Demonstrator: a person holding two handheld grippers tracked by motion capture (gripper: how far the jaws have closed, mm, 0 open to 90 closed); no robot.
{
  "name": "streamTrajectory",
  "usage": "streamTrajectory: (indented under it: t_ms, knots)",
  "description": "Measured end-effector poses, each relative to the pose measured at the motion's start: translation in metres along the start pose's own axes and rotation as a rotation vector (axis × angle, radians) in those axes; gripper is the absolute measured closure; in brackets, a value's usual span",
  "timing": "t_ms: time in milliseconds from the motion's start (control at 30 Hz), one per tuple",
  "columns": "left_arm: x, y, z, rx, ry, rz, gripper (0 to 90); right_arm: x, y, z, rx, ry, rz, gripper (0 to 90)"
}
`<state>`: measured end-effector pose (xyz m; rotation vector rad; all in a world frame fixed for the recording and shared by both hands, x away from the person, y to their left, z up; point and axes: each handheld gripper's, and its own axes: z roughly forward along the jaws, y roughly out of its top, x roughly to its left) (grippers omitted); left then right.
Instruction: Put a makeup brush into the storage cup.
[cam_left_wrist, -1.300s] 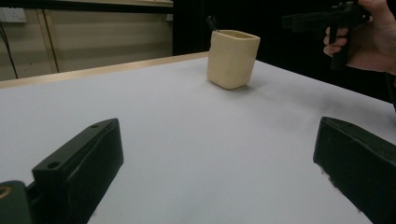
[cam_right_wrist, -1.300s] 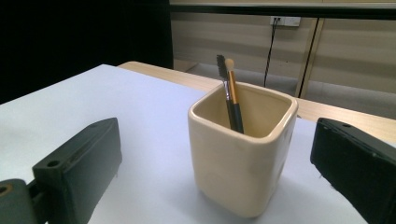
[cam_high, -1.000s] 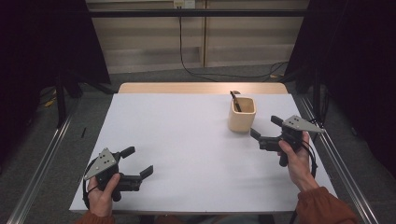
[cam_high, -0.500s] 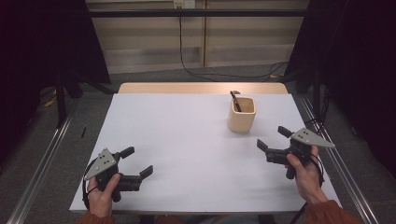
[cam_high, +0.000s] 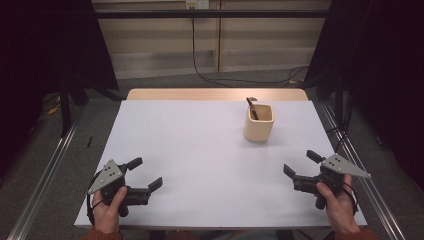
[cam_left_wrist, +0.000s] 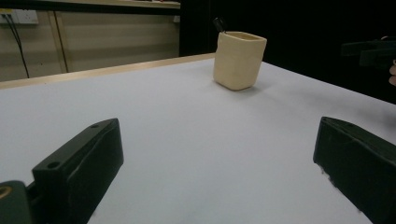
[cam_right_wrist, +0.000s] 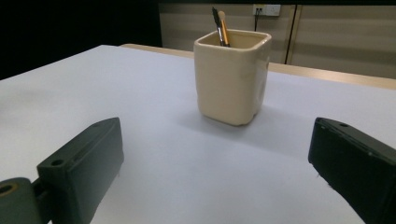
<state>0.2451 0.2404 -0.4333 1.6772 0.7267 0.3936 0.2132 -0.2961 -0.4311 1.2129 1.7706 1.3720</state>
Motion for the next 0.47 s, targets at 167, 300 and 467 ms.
streamTrajectory:
  t_ms: [167,300,467]
  knots:
    - [-0.0026,0.0012,0.0001,0.0,-0.008,0.017,1.7,0.0011,-0.0097,-0.0089,0.013,-0.009,-0.002,2.7]
    - [-0.0037,0.0014,0.0007,0.0,-0.01,0.018,1.7,0.0015,-0.0088,-0.009,0.0,-0.016,-0.024,2.4]
    - [-0.0027,0.0013,0.0007,0.001,-0.011,0.016,1.7,-0.0007,-0.0084,-0.0097,-0.009,-0.024,-0.02,2.3]
